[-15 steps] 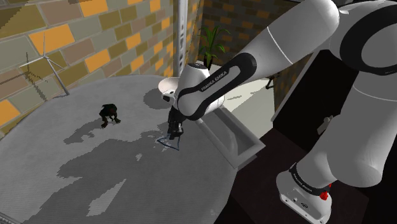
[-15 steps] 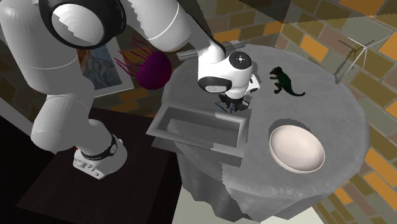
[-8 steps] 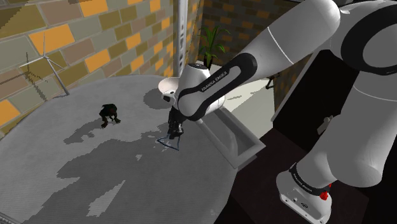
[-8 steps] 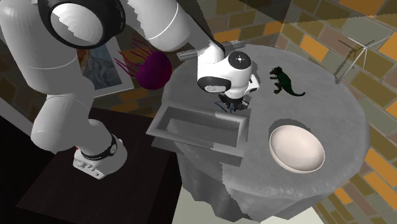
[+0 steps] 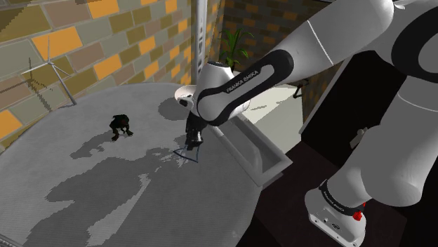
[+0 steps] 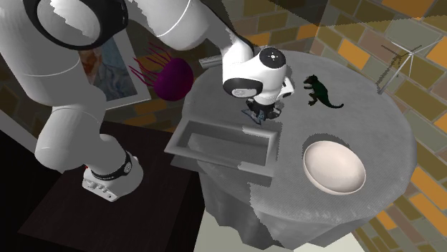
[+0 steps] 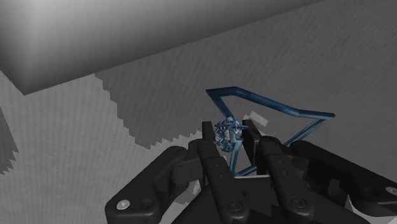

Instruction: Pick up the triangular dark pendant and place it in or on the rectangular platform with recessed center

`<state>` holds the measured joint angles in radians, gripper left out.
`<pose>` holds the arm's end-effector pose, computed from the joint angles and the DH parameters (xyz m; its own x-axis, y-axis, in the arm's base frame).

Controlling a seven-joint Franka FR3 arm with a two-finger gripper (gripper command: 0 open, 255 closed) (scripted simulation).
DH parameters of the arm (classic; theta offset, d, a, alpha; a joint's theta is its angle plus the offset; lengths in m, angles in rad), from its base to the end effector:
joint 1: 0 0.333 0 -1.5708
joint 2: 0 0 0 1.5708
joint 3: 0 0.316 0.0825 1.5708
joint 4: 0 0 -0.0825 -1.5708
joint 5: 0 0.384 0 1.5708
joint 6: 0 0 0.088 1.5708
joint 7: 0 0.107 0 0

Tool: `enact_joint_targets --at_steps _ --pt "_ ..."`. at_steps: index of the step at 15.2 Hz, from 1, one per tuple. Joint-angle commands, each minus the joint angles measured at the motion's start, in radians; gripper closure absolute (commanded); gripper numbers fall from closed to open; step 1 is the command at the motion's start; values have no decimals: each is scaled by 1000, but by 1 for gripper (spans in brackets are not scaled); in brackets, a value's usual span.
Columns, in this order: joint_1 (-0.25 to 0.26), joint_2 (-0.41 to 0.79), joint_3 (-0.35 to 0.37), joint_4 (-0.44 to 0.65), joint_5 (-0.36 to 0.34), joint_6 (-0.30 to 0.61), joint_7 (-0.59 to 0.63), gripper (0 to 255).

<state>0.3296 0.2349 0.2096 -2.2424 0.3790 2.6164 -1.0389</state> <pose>0.4820 0.2782 0.2773 0.3083 0.9085 0.2819 0.9508 -0.3035 -0.0617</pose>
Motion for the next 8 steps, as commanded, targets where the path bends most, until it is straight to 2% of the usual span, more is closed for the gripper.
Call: enact_joint_targets --at_steps 1,8 --pt "1 -21 -2 2 -5 -22 10 255" --pt "0 -90 -7 18 -24 -106 40 255"
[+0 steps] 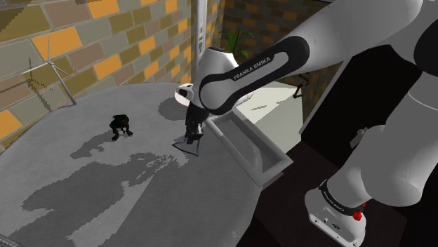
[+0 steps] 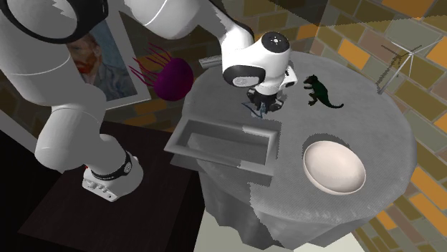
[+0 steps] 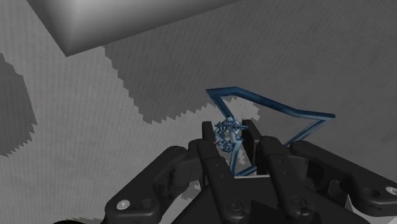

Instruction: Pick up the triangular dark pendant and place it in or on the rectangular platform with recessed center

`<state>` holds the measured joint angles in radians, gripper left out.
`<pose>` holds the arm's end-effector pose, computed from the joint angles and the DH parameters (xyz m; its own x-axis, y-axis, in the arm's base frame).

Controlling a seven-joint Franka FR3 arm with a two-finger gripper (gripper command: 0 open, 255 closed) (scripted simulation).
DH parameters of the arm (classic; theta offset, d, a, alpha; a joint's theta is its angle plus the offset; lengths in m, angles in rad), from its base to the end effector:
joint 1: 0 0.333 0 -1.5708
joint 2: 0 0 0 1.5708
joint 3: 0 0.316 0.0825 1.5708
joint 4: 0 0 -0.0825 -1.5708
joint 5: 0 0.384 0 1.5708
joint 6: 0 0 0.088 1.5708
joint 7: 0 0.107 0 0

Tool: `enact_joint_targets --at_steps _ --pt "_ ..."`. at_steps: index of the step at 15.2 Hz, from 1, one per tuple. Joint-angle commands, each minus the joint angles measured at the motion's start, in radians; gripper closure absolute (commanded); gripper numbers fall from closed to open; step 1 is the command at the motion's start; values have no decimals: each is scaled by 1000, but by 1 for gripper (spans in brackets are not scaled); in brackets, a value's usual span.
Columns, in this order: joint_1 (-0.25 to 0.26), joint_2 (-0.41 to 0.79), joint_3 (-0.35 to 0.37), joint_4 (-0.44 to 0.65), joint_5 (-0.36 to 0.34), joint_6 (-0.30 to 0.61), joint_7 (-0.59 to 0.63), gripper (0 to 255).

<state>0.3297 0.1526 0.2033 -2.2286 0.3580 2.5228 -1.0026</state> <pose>0.4809 0.2788 0.3191 0.3084 0.9085 0.2820 0.9508 -0.3035 -0.0618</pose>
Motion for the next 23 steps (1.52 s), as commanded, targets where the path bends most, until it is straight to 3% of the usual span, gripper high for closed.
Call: enact_joint_targets --at_steps 1,14,23 --pt "-1 -17 -2 8 -6 -25 8 255" --pt "-7 -116 -9 66 -33 -179 55 255" --pt "-82 -367 -104 -191 27 -225 -148 255"
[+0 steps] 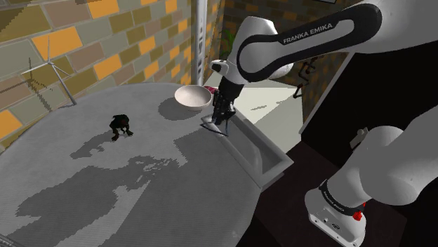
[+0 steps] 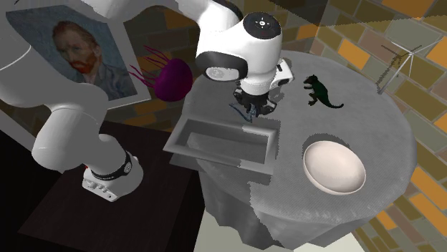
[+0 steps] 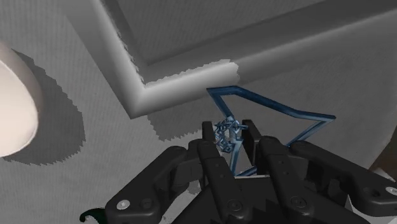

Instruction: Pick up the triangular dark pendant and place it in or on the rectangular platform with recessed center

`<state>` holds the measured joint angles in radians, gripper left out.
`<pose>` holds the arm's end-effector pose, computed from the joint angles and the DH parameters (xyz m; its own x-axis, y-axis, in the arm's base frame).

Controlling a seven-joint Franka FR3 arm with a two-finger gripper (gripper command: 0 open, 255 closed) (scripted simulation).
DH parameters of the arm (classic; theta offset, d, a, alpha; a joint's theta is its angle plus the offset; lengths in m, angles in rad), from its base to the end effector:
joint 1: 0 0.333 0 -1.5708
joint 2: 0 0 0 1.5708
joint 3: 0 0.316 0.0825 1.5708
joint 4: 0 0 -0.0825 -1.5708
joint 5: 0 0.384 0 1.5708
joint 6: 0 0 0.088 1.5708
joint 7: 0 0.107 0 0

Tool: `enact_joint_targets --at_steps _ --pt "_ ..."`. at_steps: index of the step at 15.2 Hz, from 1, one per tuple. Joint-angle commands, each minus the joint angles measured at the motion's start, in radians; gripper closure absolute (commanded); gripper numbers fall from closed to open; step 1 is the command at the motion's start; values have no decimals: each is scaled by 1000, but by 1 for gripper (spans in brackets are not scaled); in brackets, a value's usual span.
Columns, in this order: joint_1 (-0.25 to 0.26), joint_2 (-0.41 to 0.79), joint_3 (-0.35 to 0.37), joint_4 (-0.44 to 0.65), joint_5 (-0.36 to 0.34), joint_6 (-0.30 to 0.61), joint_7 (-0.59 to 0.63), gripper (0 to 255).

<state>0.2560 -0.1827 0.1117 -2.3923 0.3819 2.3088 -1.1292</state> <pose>0.4454 0.1800 0.3987 0.3096 0.9085 0.2806 0.9504 -0.3048 -0.0617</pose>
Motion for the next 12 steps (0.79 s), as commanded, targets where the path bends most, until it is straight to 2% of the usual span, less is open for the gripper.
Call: enact_joint_targets --at_steps 1,8,12 --pt "-17 -58 -26 -50 2 -20 -43 255" --pt "-92 -226 -135 -187 -37 -96 -183 255" --pt "-85 -195 -137 -216 -20 -37 -206 255"
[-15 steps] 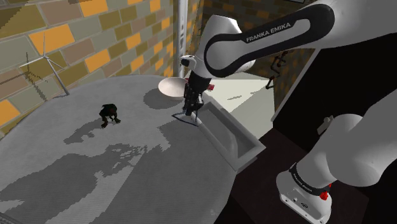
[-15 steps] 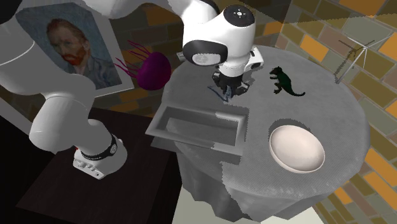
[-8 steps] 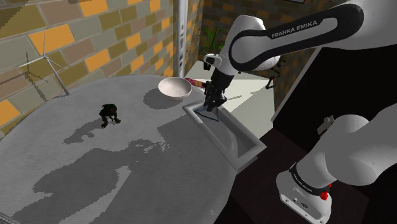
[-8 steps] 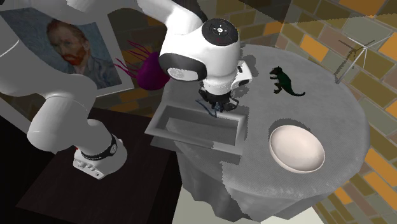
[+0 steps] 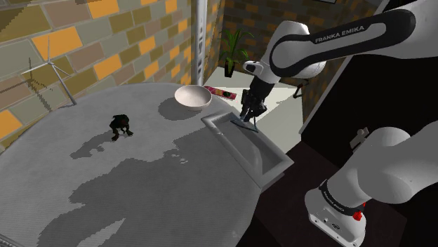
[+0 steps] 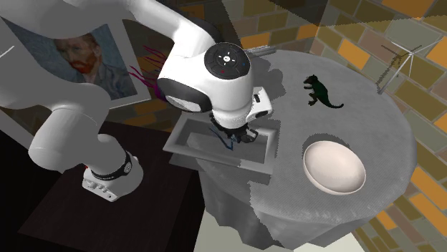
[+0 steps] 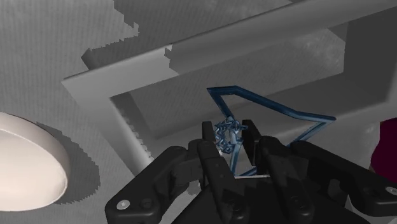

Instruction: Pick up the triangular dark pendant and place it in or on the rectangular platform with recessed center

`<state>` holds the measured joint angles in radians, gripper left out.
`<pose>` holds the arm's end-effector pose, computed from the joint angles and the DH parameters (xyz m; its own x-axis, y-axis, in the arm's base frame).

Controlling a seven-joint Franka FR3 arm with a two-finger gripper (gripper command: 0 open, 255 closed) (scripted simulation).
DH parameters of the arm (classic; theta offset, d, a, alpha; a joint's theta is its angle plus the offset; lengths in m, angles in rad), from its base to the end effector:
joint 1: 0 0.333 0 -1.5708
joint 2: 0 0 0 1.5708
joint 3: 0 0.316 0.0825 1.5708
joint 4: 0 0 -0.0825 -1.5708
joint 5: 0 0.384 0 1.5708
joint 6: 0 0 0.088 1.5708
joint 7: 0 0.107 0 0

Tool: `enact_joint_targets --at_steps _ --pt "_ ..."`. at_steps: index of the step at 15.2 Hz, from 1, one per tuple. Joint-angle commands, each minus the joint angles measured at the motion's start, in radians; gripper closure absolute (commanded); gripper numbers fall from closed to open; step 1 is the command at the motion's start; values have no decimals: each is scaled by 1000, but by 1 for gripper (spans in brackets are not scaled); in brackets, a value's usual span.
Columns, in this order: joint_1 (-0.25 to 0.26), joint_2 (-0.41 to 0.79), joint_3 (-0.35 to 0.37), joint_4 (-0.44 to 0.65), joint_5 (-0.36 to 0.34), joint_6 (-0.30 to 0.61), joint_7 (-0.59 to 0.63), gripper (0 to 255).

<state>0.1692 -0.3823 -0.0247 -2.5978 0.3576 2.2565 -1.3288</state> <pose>0.4028 0.0684 0.3902 0.3088 0.9085 0.2816 0.9507 -0.3038 -0.0625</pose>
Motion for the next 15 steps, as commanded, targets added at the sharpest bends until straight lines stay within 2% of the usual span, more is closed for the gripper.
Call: enact_joint_targets --at_steps 1,11,15 --pt "4 13 -1 -18 9 30 -12 255" --pt "29 121 -8 -74 75 186 -87 255" --pt "29 121 -8 -74 75 186 -87 255"
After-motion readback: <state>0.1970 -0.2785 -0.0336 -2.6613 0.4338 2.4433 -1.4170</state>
